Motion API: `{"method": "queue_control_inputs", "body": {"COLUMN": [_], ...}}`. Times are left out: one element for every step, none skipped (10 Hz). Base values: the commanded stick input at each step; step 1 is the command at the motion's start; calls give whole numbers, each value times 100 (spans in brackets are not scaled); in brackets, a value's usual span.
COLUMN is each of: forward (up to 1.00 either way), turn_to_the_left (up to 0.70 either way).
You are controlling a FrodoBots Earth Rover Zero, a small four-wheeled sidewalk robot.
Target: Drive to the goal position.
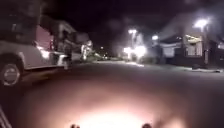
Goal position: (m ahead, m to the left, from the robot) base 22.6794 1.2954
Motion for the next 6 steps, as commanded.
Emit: {"method": "queue_control_inputs", "body": {"forward": [100, 100, 100, 100, 100, 100], "turn_to_the_left": [0, 0, 0, 0, 0, 0]}}
